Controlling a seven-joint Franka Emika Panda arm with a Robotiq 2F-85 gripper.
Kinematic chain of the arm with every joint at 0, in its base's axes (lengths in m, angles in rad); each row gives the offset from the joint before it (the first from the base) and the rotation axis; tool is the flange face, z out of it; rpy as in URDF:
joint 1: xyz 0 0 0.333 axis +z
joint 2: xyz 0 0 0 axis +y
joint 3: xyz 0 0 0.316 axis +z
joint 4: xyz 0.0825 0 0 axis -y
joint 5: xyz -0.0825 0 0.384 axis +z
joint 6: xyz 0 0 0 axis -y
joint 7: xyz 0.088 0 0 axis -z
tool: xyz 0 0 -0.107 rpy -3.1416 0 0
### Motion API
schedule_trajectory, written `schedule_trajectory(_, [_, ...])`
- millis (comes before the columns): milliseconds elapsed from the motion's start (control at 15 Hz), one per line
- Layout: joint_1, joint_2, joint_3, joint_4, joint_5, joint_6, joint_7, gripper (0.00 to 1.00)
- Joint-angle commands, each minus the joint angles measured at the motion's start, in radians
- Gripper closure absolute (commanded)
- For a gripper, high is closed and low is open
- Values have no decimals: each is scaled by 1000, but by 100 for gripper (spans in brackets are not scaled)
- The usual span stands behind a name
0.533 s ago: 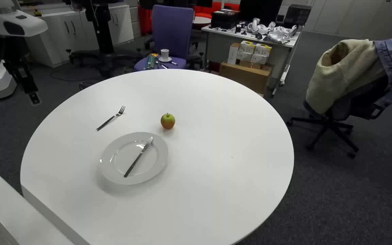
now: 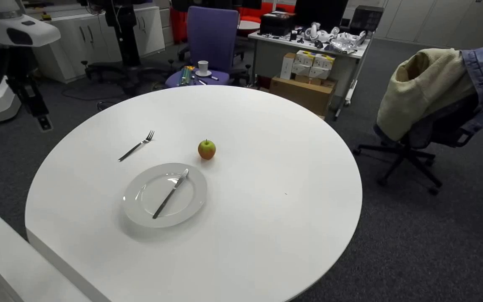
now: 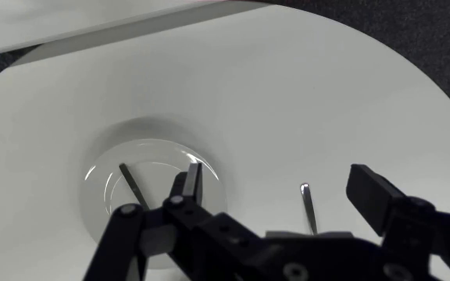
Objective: Remove the fork from the plate
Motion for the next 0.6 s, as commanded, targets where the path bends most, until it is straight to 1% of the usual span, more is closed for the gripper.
schedule_trajectory(0, [-43, -12, -43, -42, -71, 57, -68, 0])
schedule_trajectory(267, [-109, -17, -112, -95, -163, 134, -132, 0])
schedule_trajectory(400, [-139, -3, -147, -121, -186, 196, -157, 0])
schedule_trajectory(467, [-157, 44, -162, -89, -197, 224, -168, 0])
schedule_trajectory(533, [-170, 60, -174, -98, -206, 260, -177, 0])
